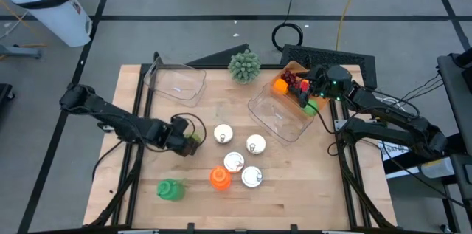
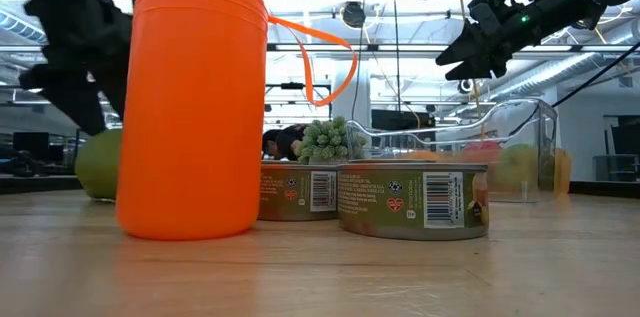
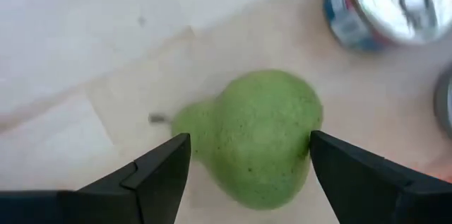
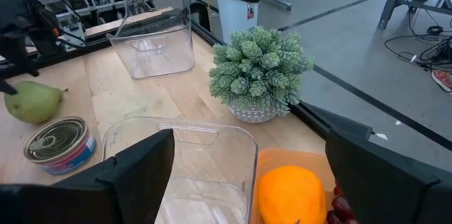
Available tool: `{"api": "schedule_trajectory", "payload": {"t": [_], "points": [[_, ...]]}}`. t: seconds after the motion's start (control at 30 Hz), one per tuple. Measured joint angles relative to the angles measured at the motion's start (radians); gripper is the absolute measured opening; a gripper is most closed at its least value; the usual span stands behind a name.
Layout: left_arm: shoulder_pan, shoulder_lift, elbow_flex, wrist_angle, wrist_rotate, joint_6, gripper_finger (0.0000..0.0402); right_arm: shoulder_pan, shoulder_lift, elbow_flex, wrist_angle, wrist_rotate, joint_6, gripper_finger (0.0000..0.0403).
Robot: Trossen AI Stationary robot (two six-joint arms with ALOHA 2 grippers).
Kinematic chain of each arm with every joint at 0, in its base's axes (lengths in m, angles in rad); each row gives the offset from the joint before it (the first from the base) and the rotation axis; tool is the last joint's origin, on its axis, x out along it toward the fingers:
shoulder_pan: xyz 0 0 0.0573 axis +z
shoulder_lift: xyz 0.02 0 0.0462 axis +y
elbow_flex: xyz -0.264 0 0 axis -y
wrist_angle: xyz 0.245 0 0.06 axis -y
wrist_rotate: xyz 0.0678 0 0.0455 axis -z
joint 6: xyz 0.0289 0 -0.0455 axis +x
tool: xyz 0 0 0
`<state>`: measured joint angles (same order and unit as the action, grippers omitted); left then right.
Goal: Pick & Place Food Item
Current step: Put the green pear into the orange bin
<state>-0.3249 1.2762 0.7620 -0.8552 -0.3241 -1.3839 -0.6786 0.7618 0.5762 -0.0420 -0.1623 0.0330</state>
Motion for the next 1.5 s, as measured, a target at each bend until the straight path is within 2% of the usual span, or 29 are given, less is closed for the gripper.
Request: {"api": "schedule_trajectory", "payload": {"t": [0.1,0.23,0.33,0.6,1.0,1.27,1.4,1.5], "points": [[0.041,0.0,0.0,0.002,-0.009,-0.08,0.0296,0.0,0.0,0.0,0.0,0.0,0.007,0.035],[0.078,0.0,0.0,0.011,0.053,-0.188,0.0296,0.0,0.0,0.0,0.0,0.0,0.007,0.035],[0.097,0.0,0.0,0.024,0.062,-0.271,0.0296,0.0,0.0,0.0,0.0,0.0,0.007,0.035],[0.112,0.024,0.0,0.065,0.072,-0.245,0.0298,0.0,0.0,0.0,-0.001,0.0,0.006,0.035],[0.108,0.113,0.0,0.053,0.364,-0.242,0.0367,0.0,0.0,0.0,-0.003,0.0,0.005,0.035],[0.107,0.112,0.0,0.051,0.548,-0.048,0.0379,0.0,0.0,0.0,-0.003,0.0,0.006,0.035],[0.115,0.112,0.0,0.052,0.561,0.133,0.0379,0.0,0.0,0.0,-0.002,0.0,0.006,0.035],[0.113,0.112,0.0,0.052,0.552,0.337,0.0379,0.0,0.0,0.0,-0.001,0.0,0.007,0.035]]}}
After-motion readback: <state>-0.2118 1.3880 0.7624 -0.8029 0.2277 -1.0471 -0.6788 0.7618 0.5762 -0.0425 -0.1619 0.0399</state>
